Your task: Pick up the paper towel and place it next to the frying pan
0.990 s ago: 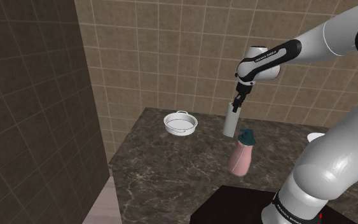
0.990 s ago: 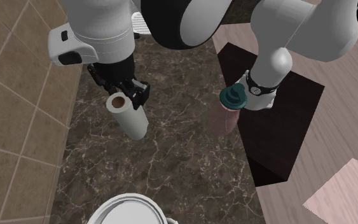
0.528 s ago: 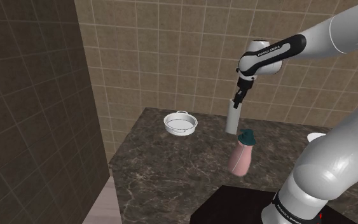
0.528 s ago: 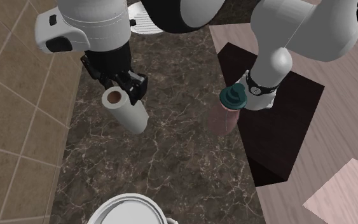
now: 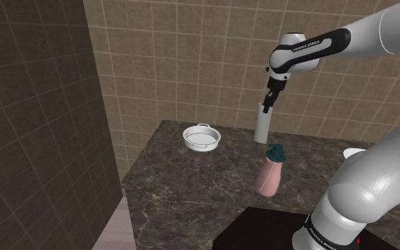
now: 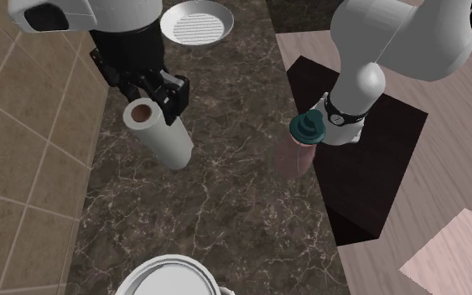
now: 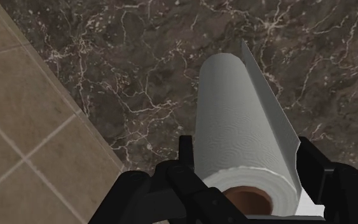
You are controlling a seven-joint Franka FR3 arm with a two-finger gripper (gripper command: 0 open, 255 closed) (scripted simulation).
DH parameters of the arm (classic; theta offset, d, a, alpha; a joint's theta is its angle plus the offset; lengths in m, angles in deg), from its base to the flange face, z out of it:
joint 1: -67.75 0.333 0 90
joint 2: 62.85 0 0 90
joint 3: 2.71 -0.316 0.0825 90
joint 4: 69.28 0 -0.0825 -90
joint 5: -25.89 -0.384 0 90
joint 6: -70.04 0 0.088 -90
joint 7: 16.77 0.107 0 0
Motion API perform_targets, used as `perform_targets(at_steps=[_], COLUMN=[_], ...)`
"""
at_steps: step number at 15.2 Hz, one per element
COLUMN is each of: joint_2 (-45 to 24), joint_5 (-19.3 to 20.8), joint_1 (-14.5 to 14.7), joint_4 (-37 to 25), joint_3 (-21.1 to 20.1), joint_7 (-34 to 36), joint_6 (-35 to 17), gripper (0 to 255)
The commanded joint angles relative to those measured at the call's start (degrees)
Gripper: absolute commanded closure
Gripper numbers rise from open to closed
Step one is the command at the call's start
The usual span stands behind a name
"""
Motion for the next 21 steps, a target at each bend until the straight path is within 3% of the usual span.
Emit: perform_targets(at_steps=[1, 21], joint_2=[0.56, 1.43], joint_5=[0.07, -0.82], joint_1=[0.0, 0.63], joint_4=[-1.08, -15.7], joint_3=[-0.29, -2.02], joint_7=[0.11, -0.34], joint_6=[1.64, 17.1], gripper=[255, 255])
